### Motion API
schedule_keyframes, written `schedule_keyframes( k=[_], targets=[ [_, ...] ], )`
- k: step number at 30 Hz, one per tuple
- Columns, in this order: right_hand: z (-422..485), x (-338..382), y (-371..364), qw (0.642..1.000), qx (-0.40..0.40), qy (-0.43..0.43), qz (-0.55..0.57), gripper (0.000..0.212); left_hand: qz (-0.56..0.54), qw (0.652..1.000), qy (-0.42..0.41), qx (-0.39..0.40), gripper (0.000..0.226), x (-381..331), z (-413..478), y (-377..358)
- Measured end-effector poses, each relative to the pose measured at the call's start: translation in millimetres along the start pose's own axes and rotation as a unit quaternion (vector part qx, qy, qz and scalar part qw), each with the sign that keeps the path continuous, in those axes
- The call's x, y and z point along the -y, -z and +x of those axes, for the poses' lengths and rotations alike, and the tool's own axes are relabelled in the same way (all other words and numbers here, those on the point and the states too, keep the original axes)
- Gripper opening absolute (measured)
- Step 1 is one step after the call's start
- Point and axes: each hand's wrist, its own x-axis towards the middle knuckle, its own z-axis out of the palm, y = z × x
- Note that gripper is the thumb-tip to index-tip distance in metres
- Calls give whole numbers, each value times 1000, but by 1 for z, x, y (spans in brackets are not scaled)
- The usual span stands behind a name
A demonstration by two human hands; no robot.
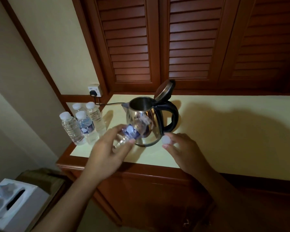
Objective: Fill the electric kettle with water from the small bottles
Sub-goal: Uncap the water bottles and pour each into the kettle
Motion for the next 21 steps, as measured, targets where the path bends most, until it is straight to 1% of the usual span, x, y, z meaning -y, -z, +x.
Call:
schedule_keyframes(
  k=[2,4,5,8,12,15,16,18,19,21],
  targets=[
    [1,10,10,999,27,44,4,35,-22,999,-6,42,44,2,-18,-13],
    [4,16,20,995,56,84,-2,37,-21,998,-16,64,51,6,-28,-22],
    [6,17,24,993,74,91,-7,37,-27,997,-15,71,53,6,-31,-24],
    [8,15,37,990,112,83,-8,35,-48,995,-16,80,54,5,-31,-24],
    [5,13,53,989,131,72,15,34,-77,992,-9,101,53,5,-26,-24],
    [1,12,63,989,126,66,27,35,-119,985,6,124,42,0,-19,-30],
    [0,11,67,990,121,63,38,35,-153,977,27,142,35,-3,-16,-33],
    [-3,8,77,991,108,56,56,34,-238,949,79,192,28,-12,-10,-38],
    [-4,6,83,991,102,54,61,33,-270,936,87,210,28,-16,-6,-42],
    [-5,0,97,991,94,47,83,31,-341,904,103,237,40,-23,3,-53]
  ],
)
